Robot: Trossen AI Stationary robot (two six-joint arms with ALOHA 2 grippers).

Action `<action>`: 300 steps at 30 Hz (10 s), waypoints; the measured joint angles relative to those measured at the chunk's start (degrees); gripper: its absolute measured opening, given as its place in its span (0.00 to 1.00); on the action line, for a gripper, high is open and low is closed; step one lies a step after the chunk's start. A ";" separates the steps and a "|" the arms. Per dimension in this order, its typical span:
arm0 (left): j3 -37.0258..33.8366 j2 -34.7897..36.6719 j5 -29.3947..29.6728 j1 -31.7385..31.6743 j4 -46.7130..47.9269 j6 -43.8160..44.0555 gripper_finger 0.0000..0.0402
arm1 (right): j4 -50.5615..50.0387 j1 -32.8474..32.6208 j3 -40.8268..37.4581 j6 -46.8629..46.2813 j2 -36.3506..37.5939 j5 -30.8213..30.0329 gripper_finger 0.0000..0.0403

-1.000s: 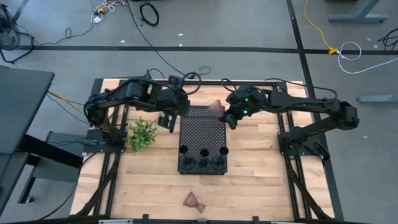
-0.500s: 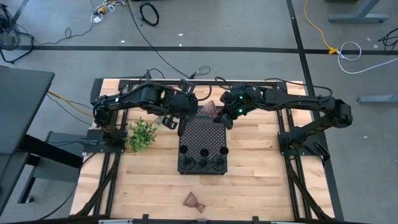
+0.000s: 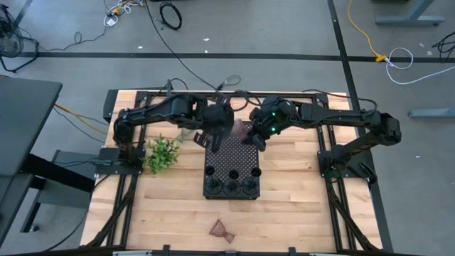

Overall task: Pick & Place candle stick holders
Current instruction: Put the top pink glass candle holder on the shelf

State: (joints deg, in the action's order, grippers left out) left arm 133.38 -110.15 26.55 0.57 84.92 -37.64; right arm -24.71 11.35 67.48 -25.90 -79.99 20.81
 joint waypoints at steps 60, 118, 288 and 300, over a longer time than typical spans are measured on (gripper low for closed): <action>0.00 -8.72 1.95 4.92 -6.89 -2.01 0.83 | -4.56 -1.20 -0.15 6.28 -0.04 -0.10 0.33; -2.93 -11.13 0.68 3.29 -6.92 8.31 0.71 | 4.61 -2.05 0.11 6.91 0.31 0.42 0.33; -103.80 12.90 -41.86 -20.58 -153.05 50.01 0.77 | -1.14 -5.49 -7.23 5.38 10.75 -16.91 0.23; -103.41 12.85 -41.69 -19.64 -153.47 50.11 0.75 | -1.05 -5.46 -7.23 5.38 10.75 -16.91 0.23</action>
State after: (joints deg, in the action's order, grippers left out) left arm 29.98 -97.30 -15.14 -19.07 -68.55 12.47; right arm -25.76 5.89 60.25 -20.51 -69.23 3.90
